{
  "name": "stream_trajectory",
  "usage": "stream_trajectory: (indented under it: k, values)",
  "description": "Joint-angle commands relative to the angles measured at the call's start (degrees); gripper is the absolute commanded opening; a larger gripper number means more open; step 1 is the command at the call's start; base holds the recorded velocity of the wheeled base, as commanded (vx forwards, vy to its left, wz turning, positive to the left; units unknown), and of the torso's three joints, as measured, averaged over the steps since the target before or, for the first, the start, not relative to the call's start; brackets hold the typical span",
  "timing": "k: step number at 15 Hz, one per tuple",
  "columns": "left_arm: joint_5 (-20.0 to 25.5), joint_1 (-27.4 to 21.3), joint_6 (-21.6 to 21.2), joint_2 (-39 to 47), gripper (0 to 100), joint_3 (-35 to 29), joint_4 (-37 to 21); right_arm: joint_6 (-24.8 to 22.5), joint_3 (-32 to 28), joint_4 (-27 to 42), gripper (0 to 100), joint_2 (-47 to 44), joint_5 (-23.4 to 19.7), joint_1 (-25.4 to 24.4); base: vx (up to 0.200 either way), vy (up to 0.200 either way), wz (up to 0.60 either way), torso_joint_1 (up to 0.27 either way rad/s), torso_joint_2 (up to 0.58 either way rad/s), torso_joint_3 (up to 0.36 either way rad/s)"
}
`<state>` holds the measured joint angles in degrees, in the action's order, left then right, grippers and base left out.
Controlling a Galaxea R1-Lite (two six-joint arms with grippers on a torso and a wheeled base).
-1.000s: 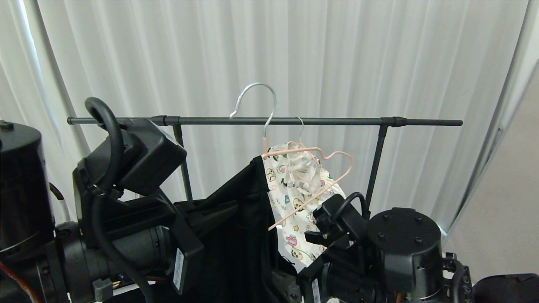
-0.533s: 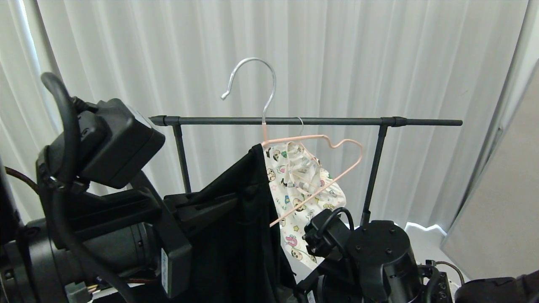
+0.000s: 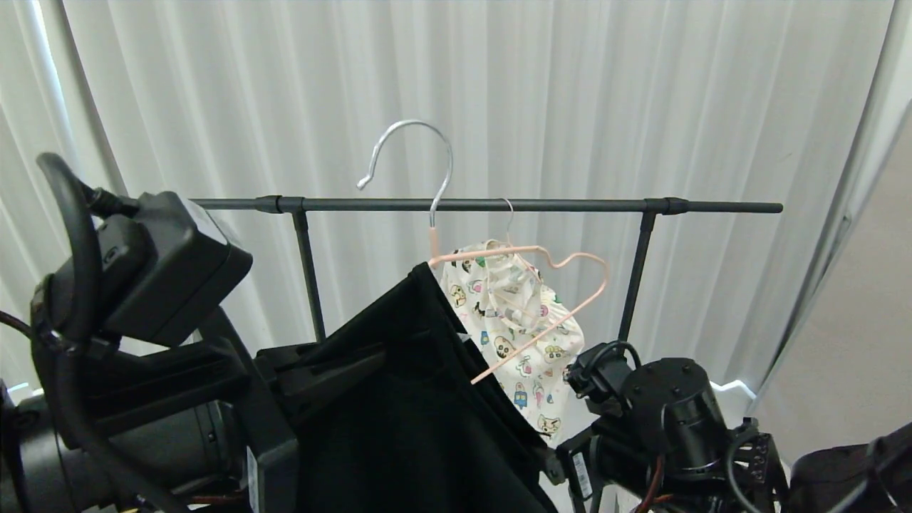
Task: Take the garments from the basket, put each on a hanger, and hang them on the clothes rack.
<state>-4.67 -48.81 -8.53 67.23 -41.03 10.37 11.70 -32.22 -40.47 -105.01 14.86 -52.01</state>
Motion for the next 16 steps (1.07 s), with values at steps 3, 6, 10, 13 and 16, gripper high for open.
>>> stream_trajectory:
  k: [3, 6, 10, 13, 16]
  values:
    - [0.1, -0.1, -0.1, -4.6, 0, 9.6, -0.1, -5.0, 3.0, 0.0, 100, 6.0, 0.0, 10.3, 0.0, 0.0, 0.0, 0.0, 0.0, 0.0]
    - [0.6, -0.1, -0.1, -4.7, 0, 17.3, 0.0, -8.3, 3.4, 0.0, 100, 9.1, -2.3, 13.4, 0.0, 0.0, 0.0, 0.0, 0.0, 0.0]
    - [4.7, -0.2, -0.3, -3.9, 0, 21.6, -0.1, -9.0, 3.0, 0.0, 100, 11.5, -3.3, 15.3, 0.0, 0.0, 0.0, 0.0, 0.0, 0.0]
    - [5.0, -0.2, -0.3, -2.6, 0, 22.0, 0.1, -9.7, 3.1, 1.4, 100, 12.9, -3.8, 16.1, 0.0, 0.0, 0.0, 0.0, 0.0, 0.0]
    - [5.4, -0.1, -1.0, -2.5, 0, 22.3, 0.1, -10.0, 2.7, 1.6, 100, 13.1, -4.5, 16.1, 0.0, 0.0, 0.0, 0.0, 0.0, 0.0]
